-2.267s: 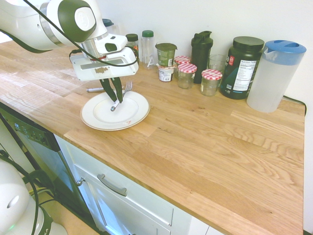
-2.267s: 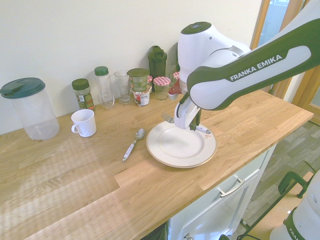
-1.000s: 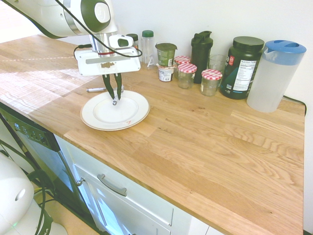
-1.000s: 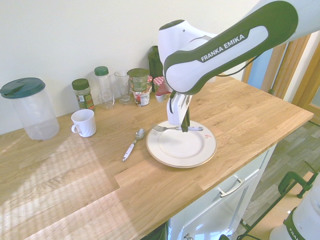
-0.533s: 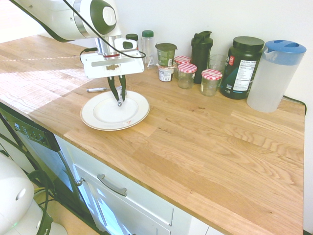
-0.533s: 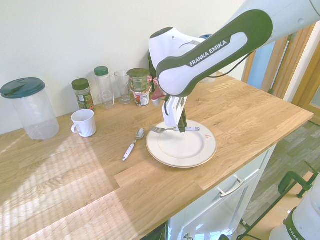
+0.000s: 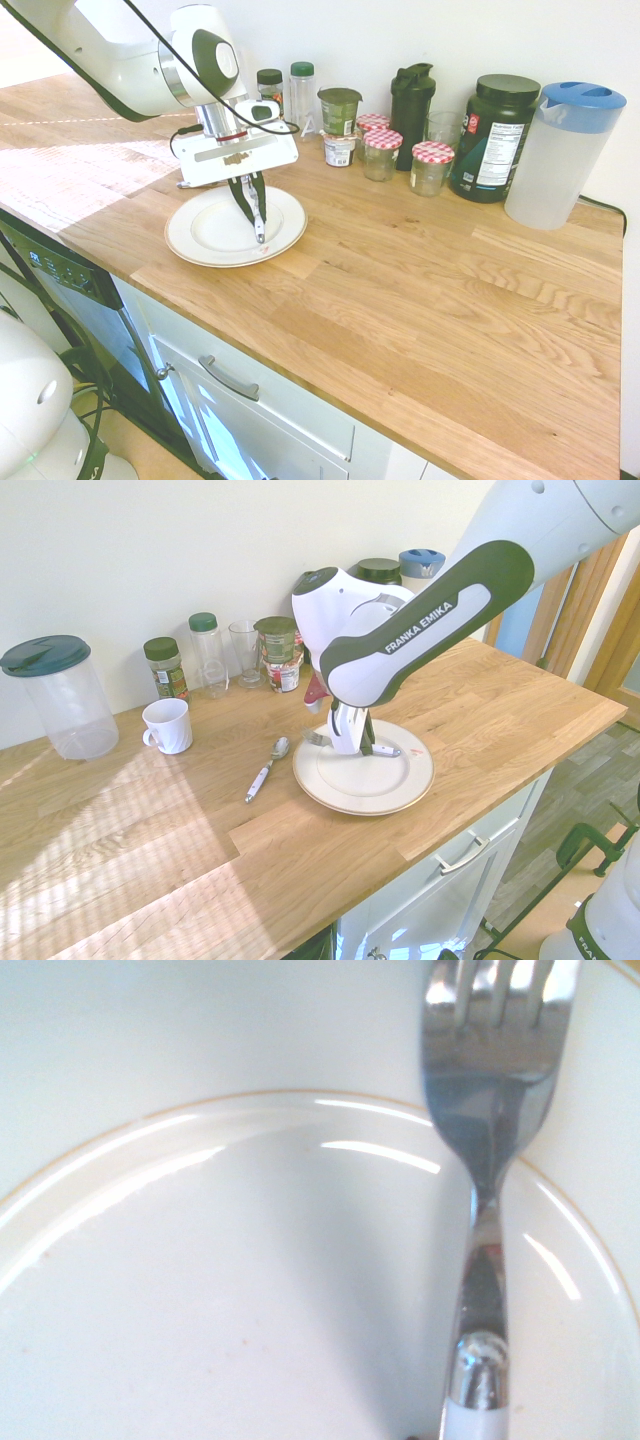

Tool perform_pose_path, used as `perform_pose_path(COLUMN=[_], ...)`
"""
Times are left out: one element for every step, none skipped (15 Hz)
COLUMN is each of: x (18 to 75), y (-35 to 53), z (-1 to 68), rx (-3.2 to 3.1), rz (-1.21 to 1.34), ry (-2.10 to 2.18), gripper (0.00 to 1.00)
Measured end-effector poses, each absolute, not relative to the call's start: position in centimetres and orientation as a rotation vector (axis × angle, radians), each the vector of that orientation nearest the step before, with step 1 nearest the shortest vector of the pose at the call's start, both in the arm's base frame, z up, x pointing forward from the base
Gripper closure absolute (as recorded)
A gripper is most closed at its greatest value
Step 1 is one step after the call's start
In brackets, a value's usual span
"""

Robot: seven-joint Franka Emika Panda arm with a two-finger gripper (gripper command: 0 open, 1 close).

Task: Put the fork into the plate

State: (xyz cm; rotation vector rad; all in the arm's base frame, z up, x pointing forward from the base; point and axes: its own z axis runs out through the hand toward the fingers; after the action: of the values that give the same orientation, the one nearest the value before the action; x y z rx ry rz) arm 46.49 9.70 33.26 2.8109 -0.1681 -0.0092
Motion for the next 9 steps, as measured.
perform_pose_path(x=[46.44,46.39,46.29,46.17,46.08,45.98,45.91,45.75,45.56], y=[9.78,9.84,9.87,9.88,9.90,9.89,9.90,9.89,9.86], z=[33.25,33.23,33.24,33.25,33.22,33.10,33.16,33.20,33.24], rx=[2.808,2.807,2.807,2.808,2.808,2.807,2.807,2.807,2.808], rz=[-0.007,-0.002,0.005,0.013,0.018,0.024,0.034,0.042,0.050], ry=[-0.162,-0.156,-0.152,-0.147,-0.143,-0.137,-0.136,-0.138,-0.141], gripper=[0.00,0.00,0.00,0.00,0.00,0.00,0.00,0.00,0.00])
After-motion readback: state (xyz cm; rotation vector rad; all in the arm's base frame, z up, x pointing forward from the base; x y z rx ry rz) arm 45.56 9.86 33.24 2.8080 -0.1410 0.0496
